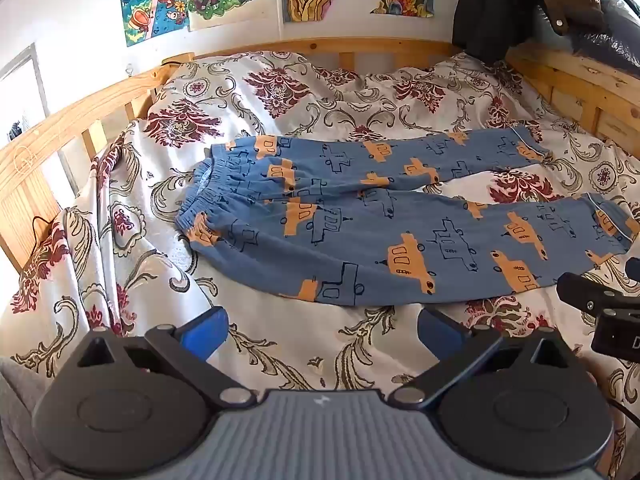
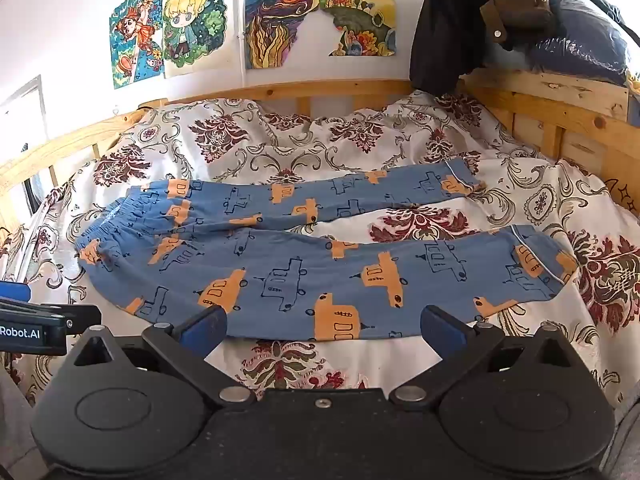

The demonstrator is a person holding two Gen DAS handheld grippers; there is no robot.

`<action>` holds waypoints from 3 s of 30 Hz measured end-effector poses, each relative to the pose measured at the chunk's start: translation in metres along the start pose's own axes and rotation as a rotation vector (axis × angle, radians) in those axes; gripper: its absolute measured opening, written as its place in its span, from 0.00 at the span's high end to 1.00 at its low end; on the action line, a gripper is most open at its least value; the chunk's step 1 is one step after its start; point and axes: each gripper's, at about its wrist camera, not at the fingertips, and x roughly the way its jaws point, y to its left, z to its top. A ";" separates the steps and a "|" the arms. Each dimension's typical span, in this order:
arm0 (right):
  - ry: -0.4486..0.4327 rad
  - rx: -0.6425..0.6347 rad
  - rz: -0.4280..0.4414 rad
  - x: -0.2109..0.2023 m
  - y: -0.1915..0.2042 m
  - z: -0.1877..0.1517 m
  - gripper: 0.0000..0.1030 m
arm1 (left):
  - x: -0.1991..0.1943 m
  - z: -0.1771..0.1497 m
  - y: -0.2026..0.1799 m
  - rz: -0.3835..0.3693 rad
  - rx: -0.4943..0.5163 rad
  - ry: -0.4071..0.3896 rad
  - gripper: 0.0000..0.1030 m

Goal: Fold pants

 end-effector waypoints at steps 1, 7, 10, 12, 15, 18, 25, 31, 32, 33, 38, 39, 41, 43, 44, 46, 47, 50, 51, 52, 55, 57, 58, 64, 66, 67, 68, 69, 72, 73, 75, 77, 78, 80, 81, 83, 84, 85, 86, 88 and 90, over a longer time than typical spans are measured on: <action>0.001 -0.002 0.000 0.000 0.000 0.000 0.01 | 0.000 0.000 0.000 0.000 -0.001 -0.001 0.00; 0.001 0.000 0.000 0.001 0.000 0.000 0.01 | 0.000 0.000 0.000 0.000 0.000 -0.005 0.00; 0.000 0.000 0.000 -0.001 0.000 -0.001 0.00 | 0.000 0.000 0.000 0.001 0.000 -0.005 0.00; 0.007 -0.001 -0.001 0.002 -0.001 0.000 0.00 | 0.000 0.000 0.000 0.001 0.000 -0.004 0.00; 0.006 0.000 0.000 0.001 -0.001 -0.001 0.01 | 0.000 0.000 0.000 0.001 0.000 -0.003 0.00; 0.007 -0.002 0.000 0.001 -0.001 0.000 0.01 | 0.000 0.000 0.000 0.001 -0.001 -0.002 0.00; 0.009 -0.001 -0.001 0.002 -0.001 -0.001 0.01 | 0.000 0.000 0.000 0.001 -0.001 -0.002 0.00; 0.010 -0.002 -0.001 0.002 -0.001 -0.001 0.01 | 0.000 0.000 0.000 0.000 -0.001 -0.001 0.00; 0.010 -0.002 -0.001 0.002 -0.001 -0.001 0.01 | 0.000 0.000 0.000 0.000 -0.001 -0.001 0.00; 0.010 -0.002 -0.002 0.002 -0.001 -0.001 0.00 | 0.000 0.000 0.000 0.000 -0.001 -0.001 0.00; 0.011 -0.002 -0.002 0.003 -0.001 -0.001 0.00 | 0.000 0.000 0.000 0.000 -0.001 0.000 0.00; 0.011 -0.002 -0.001 0.003 -0.001 -0.001 0.00 | 0.000 0.000 0.000 0.000 -0.001 0.000 0.00; 0.012 -0.002 -0.002 0.003 -0.001 -0.001 0.01 | 0.000 0.000 0.000 0.000 -0.001 0.000 0.00; 0.012 -0.002 -0.002 0.003 -0.001 -0.001 0.01 | 0.000 0.000 0.000 0.000 -0.001 0.001 0.00; 0.012 -0.001 -0.001 0.003 -0.001 -0.001 0.01 | 0.000 0.000 0.000 0.000 -0.001 0.001 0.00; 0.013 -0.002 -0.002 0.003 -0.001 -0.001 0.01 | 0.000 0.000 0.000 -0.001 0.000 0.001 0.00; 0.013 -0.002 -0.002 0.003 -0.001 -0.001 0.01 | 0.000 0.000 0.000 -0.002 0.000 0.002 0.00; 0.013 -0.002 -0.002 0.003 -0.001 -0.001 0.01 | 0.003 -0.002 0.003 -0.003 -0.001 0.003 0.00; 0.013 -0.002 -0.002 0.003 -0.001 -0.001 0.00 | 0.003 -0.002 0.003 -0.002 -0.001 0.003 0.00; 0.014 -0.002 -0.002 0.003 -0.001 -0.001 0.01 | 0.003 -0.003 0.003 -0.002 -0.001 0.003 0.00; 0.014 -0.002 -0.002 0.003 -0.001 -0.001 0.01 | 0.003 -0.003 0.003 -0.002 -0.001 0.003 0.00; 0.014 -0.002 -0.002 0.003 -0.001 -0.001 0.01 | 0.003 -0.003 0.003 -0.003 -0.001 0.003 0.00; 0.014 -0.002 -0.002 0.003 -0.001 -0.001 0.01 | 0.003 -0.003 0.003 -0.003 -0.001 0.003 0.00; 0.016 -0.002 -0.002 0.005 -0.001 -0.001 0.01 | 0.004 -0.006 0.003 -0.004 -0.001 0.006 0.00; 0.018 -0.002 -0.003 0.006 -0.001 -0.001 0.01 | 0.004 -0.008 0.002 -0.003 -0.001 0.007 0.00; 0.019 -0.001 -0.003 0.006 -0.002 -0.002 0.01 | 0.004 -0.009 0.002 -0.003 0.000 0.008 0.00; 0.020 0.000 -0.004 0.006 -0.002 -0.002 0.01 | 0.005 -0.010 0.002 -0.003 0.000 0.008 0.00; 0.020 0.002 -0.004 0.005 -0.002 -0.001 0.01 | 0.005 -0.011 0.003 -0.003 0.000 0.009 0.00; 0.022 0.008 -0.006 0.005 -0.003 -0.002 0.01 | 0.007 -0.010 0.001 -0.002 0.000 0.015 0.00; 0.022 0.009 -0.007 0.006 -0.003 -0.004 0.00 | 0.007 -0.009 0.001 -0.002 0.000 0.016 0.00; 0.022 0.010 -0.007 0.007 -0.004 -0.002 0.01 | 0.006 -0.007 0.000 -0.001 0.002 0.020 0.00; 0.023 0.009 -0.008 0.007 -0.003 -0.002 0.01 | 0.006 -0.006 0.000 -0.002 0.002 0.025 0.00; 0.023 0.009 -0.009 0.007 -0.004 -0.001 0.00 | 0.006 -0.005 0.000 -0.003 0.001 0.029 0.00; 0.022 0.016 -0.008 0.007 -0.003 0.000 0.01 | 0.007 -0.003 0.001 -0.004 -0.002 0.039 0.00; 0.023 0.021 -0.009 0.008 -0.003 0.002 0.00 | 0.007 -0.001 0.002 -0.007 -0.006 0.046 0.00; 0.029 0.051 0.000 0.012 -0.009 0.006 0.00 | 0.009 0.004 0.003 -0.017 -0.014 0.061 0.00; 0.032 0.058 0.010 0.013 -0.010 0.009 0.00 | 0.010 0.007 0.003 -0.024 -0.018 0.069 0.00; 0.042 0.058 0.026 0.016 -0.012 0.013 0.00 | 0.011 0.010 0.004 -0.033 -0.023 0.077 0.00; 0.048 0.050 0.036 0.018 -0.013 0.016 0.00 | 0.013 0.014 0.006 -0.043 -0.027 0.083 0.00; 0.067 0.016 0.045 0.025 -0.014 0.023 0.00 | 0.017 0.024 0.009 -0.053 -0.022 0.088 0.00; 0.096 -0.033 0.079 0.037 -0.016 0.031 0.00 | 0.024 0.037 0.011 -0.051 0.005 0.090 0.00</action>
